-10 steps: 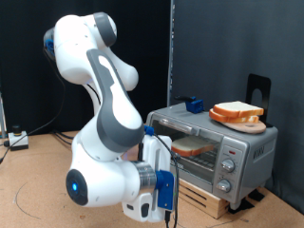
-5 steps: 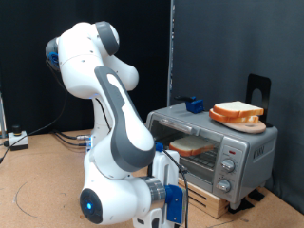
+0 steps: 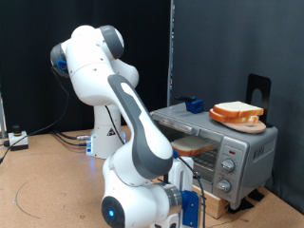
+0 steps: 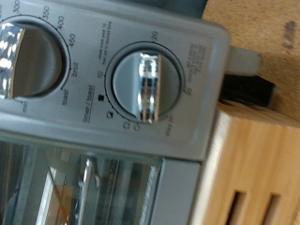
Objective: Make a piece of toast with the oven
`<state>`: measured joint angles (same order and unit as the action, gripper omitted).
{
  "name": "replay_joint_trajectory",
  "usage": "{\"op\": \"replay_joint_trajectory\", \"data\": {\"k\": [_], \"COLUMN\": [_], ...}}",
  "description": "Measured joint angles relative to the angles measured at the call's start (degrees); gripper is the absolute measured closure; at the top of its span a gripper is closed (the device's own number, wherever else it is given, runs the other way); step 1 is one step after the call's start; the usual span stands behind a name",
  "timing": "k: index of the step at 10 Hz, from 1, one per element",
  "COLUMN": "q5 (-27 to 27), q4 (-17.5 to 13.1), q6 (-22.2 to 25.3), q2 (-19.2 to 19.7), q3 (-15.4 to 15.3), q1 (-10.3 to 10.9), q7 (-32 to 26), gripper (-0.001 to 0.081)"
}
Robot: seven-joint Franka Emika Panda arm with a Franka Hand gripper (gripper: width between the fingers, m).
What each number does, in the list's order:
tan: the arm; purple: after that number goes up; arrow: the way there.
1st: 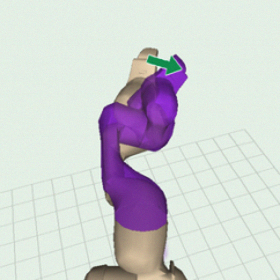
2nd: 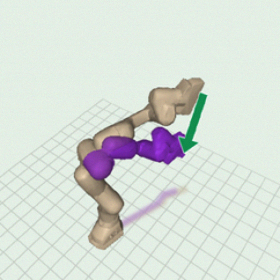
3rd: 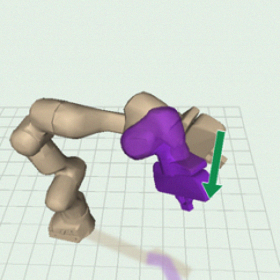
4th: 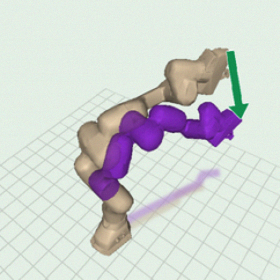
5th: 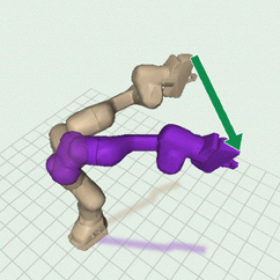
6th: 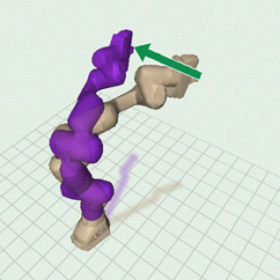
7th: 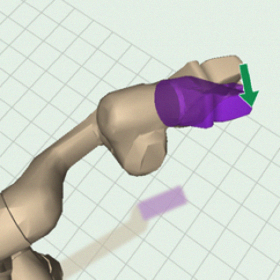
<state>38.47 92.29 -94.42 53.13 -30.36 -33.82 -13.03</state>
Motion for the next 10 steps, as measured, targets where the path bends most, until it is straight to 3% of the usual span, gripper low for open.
{"op": "replay_joint_trajectory", "data": {"k": [5,10], "q5": [0.4,1.23], "q4": [1.5,4.42], "q6": [-1.78,-6.72], "q2": [0.58,0.58], "q3": [-2.98,-5.22], "q1": [1.73,2.66], "q7": [-2.07,-3.17], "gripper": [-0.0001,-0.0001]}}
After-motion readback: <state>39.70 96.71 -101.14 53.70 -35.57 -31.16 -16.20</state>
